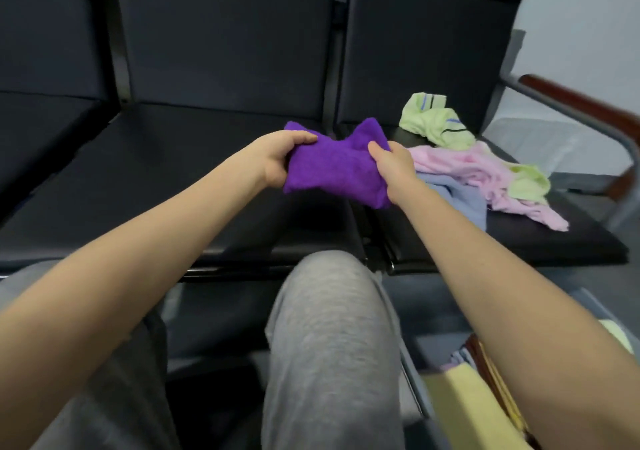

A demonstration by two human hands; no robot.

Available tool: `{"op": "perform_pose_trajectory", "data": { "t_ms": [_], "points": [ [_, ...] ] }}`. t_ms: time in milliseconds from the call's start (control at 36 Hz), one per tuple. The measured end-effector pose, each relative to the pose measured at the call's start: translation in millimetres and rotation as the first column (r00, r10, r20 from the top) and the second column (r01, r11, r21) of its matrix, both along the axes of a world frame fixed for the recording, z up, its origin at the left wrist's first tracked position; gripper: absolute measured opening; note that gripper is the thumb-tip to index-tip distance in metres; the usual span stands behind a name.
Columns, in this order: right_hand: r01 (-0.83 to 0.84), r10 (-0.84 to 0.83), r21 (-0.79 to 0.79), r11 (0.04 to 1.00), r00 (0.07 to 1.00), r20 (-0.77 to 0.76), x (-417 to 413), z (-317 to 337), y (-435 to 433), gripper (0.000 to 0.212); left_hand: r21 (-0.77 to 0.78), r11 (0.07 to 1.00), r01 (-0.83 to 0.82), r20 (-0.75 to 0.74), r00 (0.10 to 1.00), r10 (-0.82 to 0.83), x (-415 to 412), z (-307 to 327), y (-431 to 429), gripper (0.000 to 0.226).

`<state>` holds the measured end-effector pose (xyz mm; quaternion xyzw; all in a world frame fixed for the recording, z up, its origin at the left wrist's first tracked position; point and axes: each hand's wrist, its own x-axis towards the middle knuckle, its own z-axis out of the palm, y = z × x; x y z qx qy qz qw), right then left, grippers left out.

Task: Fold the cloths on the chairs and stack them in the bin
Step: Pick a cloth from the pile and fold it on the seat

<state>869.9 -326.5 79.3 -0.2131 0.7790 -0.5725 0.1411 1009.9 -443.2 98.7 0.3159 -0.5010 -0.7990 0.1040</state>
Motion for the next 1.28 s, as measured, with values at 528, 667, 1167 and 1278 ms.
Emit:
{"op": "perform_pose_trajectory", "data": {
  "t_ms": [528,667,1167,1278],
  "points": [
    [0.081,-0.088,0.034,0.996,0.918,0.387,-59,-62,265,0.018,0.219,0.939,0.263,0.058,0.958,-0.282,-88,-52,239,0.012],
    [0.015,-0.079,0.145,0.989,0.893,0.443,-53,-94,299,0.020,0.156,0.974,0.164,0.084,0.980,-0.178,-91,-109,283,0.041],
    [-0.382,0.136,0.697,0.607,0.914,0.382,-45,-98,295,0.014,-0.309,0.719,0.622,0.430,0.766,-0.478,-93,-114,307,0.014],
    [-0.297,0.141,0.412,0.862,0.919,0.367,-62,-65,271,0.017,-0.549,0.725,0.416,0.184,0.906,-0.380,-116,-76,280,0.016]
  ]
}}
